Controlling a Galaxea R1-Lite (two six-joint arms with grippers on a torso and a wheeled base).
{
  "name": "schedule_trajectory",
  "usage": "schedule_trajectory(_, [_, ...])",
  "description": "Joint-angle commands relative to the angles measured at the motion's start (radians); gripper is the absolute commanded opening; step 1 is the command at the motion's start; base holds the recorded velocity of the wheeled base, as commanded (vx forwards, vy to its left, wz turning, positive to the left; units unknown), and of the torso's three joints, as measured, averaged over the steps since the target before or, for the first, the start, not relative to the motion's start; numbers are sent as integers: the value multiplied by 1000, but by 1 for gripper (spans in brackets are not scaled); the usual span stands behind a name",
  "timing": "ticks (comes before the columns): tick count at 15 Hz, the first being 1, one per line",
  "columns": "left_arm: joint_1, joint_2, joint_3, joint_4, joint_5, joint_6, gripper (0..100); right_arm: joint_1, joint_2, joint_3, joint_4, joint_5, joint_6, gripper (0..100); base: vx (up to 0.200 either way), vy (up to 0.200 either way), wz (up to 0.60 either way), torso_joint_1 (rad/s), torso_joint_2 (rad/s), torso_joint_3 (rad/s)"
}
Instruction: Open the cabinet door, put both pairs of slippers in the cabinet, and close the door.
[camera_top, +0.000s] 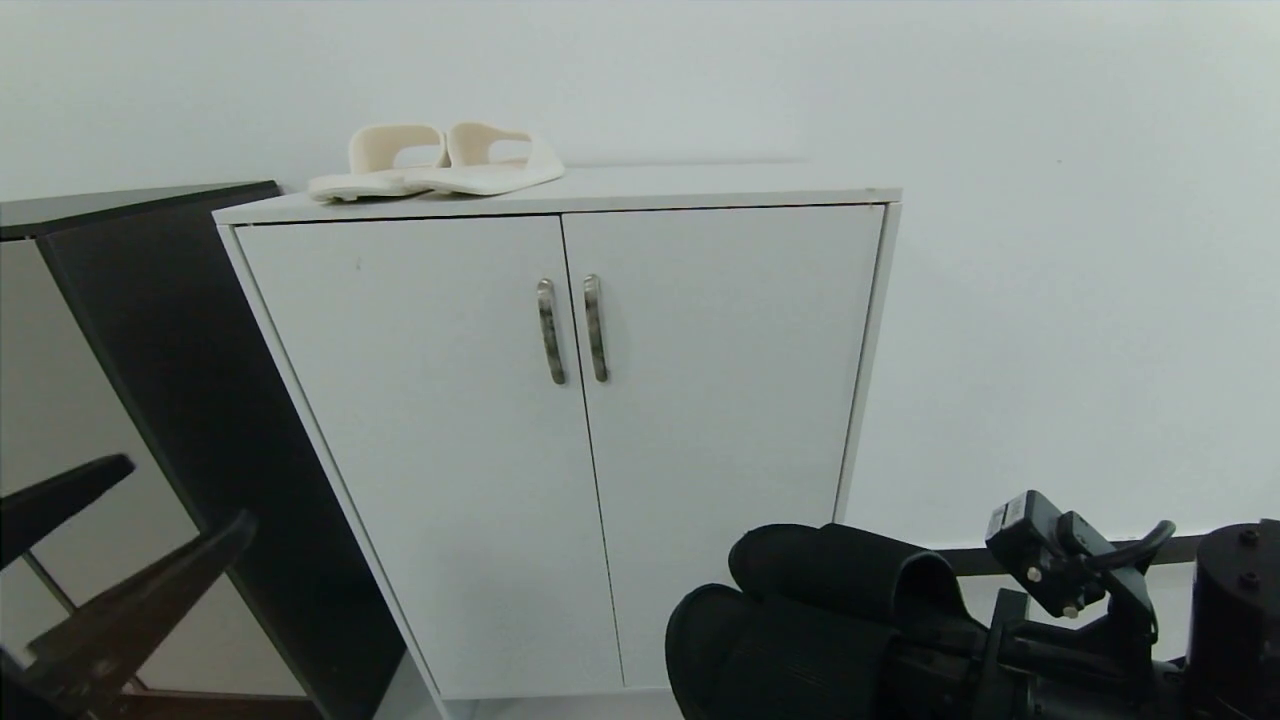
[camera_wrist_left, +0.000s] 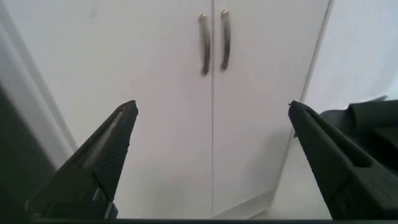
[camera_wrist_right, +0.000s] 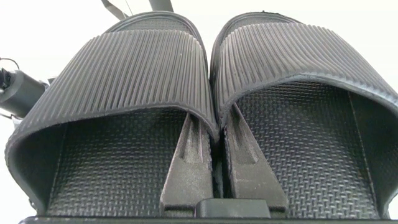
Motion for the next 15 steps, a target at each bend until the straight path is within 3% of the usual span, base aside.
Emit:
schedule_trajectory(1, [-123,316,-150,-107,-37,-9,100,0,5,-1,0,0,1,0,0,0,0,0,0,0])
schedule_trajectory(3, [-215,365,-252,-85,-80,-41,100,0,9,-1,0,0,-1,0,0,0,0,0,0,0])
schedule_trajectory(4, [-255,394,-308,-47,-116,-50,100,0,9,0,0,-1,-1,0,0,0,0,0,0,0])
schedule_trajectory(5, [-292,431,-390,24,-165,-79,100,0,8,0,0,-3,-1,0,0,0,0,0,0,0])
schedule_trajectory(8, [-315,545,-567,79,-343,-242,100,0,5,2,0,-3,-12,0,0,0,0,0,0,0])
schedule_trajectory(11, [-315,610,-645,105,-539,-351,100,-2,3,3,0,-3,-13,0,0,0,0,0,0,0])
schedule_trajectory(13, [-320,683,-679,111,-551,-353,100,-3,3,3,0,-3,-12,0,0,0,0,0,0,0])
schedule_trajectory(15, [-320,753,-708,97,-455,-333,100,-5,2,3,0,-4,-12,0,0,0,0,0,0,0])
